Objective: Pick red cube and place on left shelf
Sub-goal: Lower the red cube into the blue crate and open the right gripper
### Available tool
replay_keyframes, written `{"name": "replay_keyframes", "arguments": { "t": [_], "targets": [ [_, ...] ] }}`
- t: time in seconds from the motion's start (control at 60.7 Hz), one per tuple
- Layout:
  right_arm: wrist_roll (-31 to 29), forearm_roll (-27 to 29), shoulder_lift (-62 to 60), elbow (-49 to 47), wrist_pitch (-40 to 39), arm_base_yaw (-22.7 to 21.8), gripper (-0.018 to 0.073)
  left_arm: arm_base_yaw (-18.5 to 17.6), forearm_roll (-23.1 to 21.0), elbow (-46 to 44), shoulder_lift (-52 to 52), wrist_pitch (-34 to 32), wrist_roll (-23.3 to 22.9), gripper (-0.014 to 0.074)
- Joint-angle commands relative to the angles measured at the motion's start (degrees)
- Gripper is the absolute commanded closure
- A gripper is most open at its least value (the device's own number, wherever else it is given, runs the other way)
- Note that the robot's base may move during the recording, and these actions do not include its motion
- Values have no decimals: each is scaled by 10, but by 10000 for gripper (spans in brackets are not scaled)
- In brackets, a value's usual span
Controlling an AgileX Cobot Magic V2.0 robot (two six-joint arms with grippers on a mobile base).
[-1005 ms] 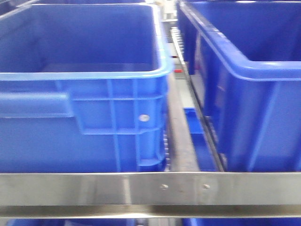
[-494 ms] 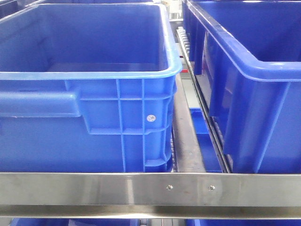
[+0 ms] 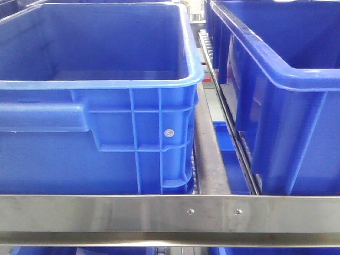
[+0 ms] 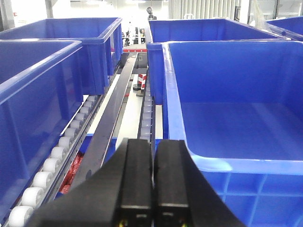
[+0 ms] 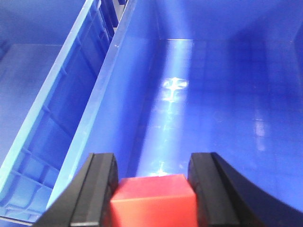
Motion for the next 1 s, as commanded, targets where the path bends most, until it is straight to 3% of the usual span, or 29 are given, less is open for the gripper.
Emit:
{"name": "replay_keyframes", "arguments": {
  "t": [0.0, 0.675, 0.889, 0.988],
  "targets": [
    [-3, -2, 0, -14, -47, 2, 503, -2, 0, 14, -9, -47, 0, 495],
    [-3, -2, 0, -14, -48, 2, 503, -2, 0, 14, -9, -47, 0, 495],
    [-3, -7, 19, -14, -86, 1, 503, -2, 0, 14, -9, -47, 0, 495],
    [-3, -38, 48, -16, -121, 1, 503, -2, 0, 14, -9, -47, 0, 495]
  ]
}}
